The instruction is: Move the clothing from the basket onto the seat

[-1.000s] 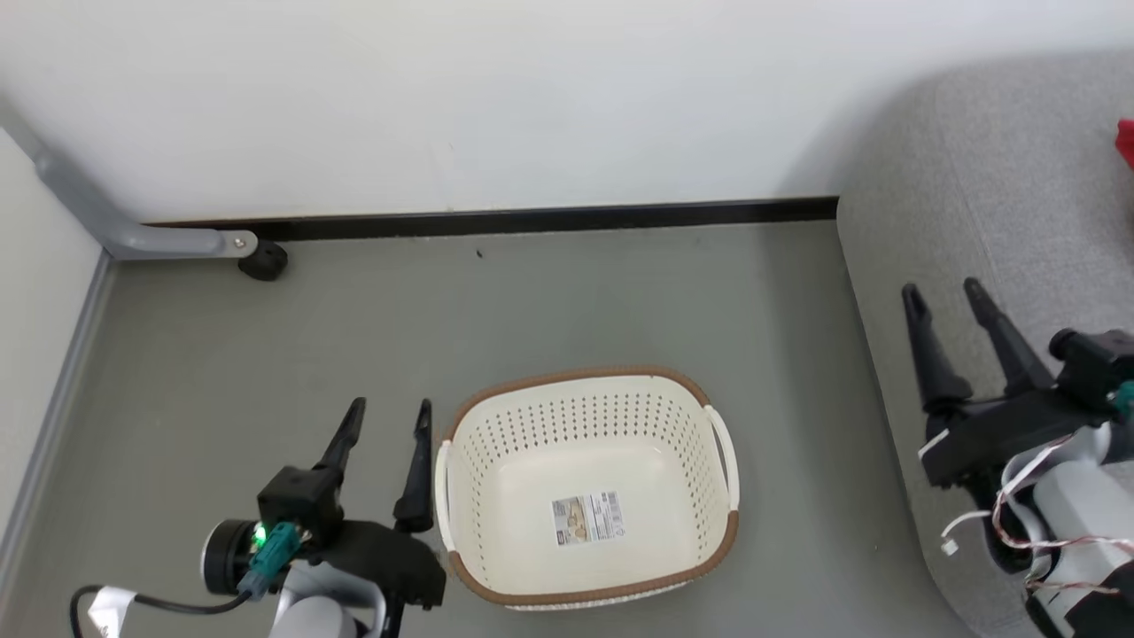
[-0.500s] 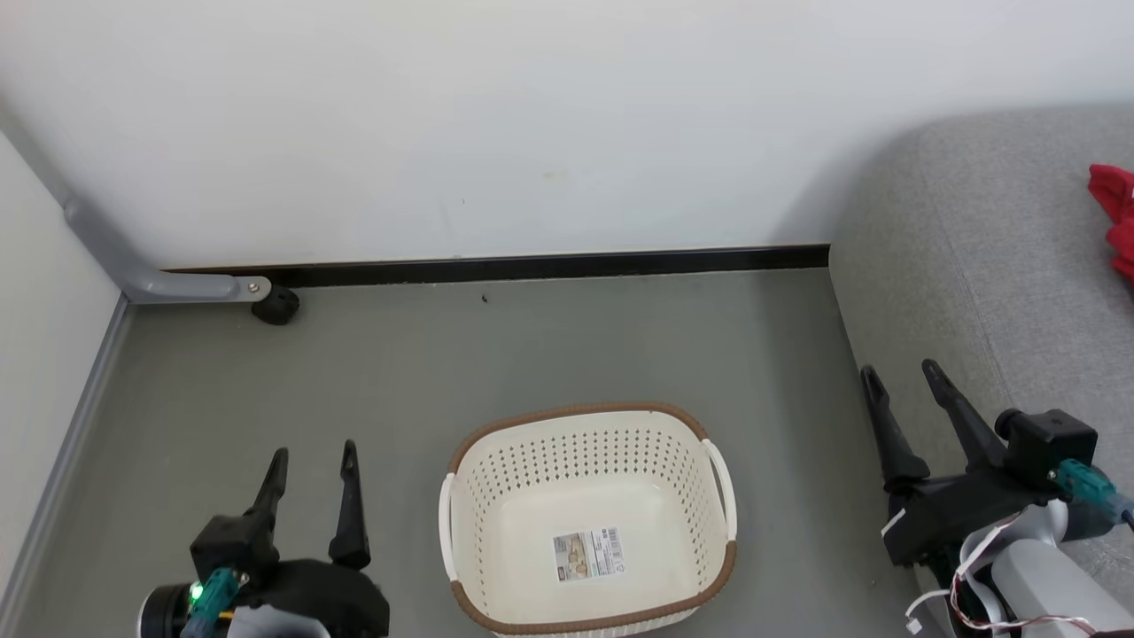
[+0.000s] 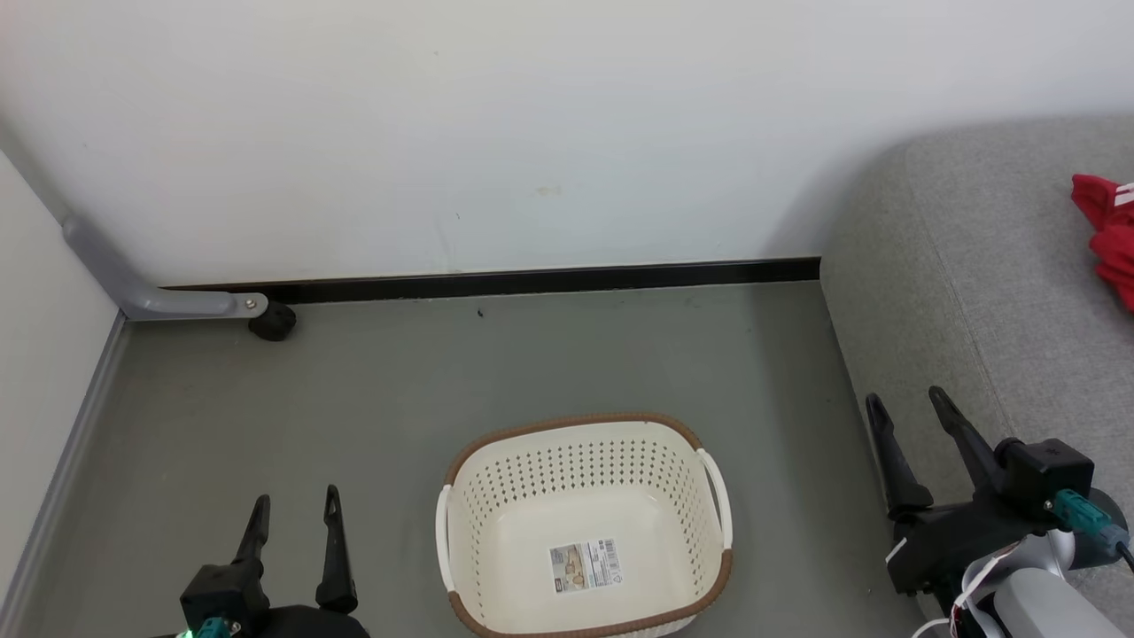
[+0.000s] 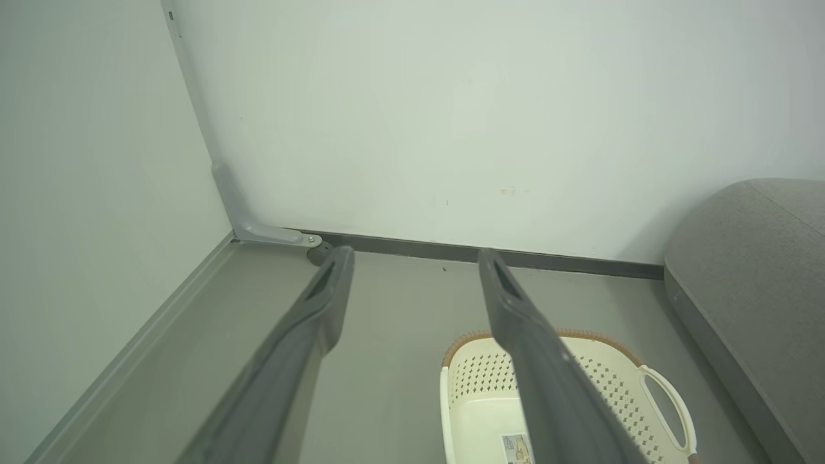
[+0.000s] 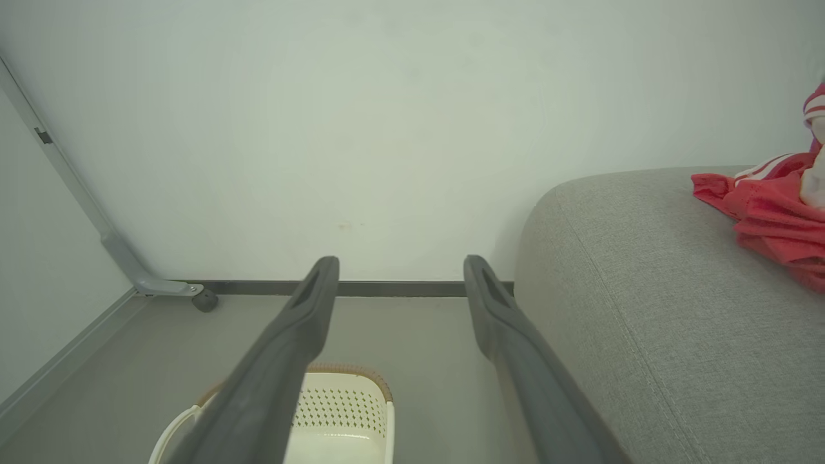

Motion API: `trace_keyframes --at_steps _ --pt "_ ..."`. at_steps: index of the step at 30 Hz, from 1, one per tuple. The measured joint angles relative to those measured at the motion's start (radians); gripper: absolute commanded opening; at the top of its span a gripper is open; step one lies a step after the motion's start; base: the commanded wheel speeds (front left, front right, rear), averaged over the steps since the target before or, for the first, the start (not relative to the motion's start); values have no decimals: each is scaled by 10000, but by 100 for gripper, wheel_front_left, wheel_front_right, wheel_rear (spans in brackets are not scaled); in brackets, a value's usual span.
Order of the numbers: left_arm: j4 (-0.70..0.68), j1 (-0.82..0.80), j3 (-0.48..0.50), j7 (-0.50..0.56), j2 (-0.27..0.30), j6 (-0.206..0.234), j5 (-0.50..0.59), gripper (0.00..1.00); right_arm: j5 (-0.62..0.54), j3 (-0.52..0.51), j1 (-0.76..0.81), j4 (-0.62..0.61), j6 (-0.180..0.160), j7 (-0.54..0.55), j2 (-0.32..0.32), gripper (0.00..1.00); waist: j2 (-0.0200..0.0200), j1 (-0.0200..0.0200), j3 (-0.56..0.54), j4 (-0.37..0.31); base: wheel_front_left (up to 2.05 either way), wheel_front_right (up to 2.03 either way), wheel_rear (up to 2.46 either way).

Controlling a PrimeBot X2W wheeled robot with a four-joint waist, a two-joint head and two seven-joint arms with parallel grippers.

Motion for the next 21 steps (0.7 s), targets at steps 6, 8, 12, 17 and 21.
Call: trace_keyframes --at_steps 6,8,12,17,21 --pt "-130 105 46 0 -67 0 125 100 -102 -82 72 -81 -31 0 65 100 0 0 -18 9 0 0 0" --pt "-148 116 73 0 -84 0 138 100 -121 -119 74 -92 -40 0 86 100 0 0 -19 8 0 0 0" --pt "-219 119 92 0 -136 0 349 100 -178 -211 78 -130 -40 0 104 100 0 0 -23 4 0 0 0" --pt "-267 154 115 0 -159 -12 437 100 -245 -305 117 -148 -88 0 132 100 0 1 -37 -3 0 0 0" --pt "-305 155 121 0 -188 -19 495 100 -249 -349 125 -165 -113 0 194 100 0 1 -51 -8 0 0 0"
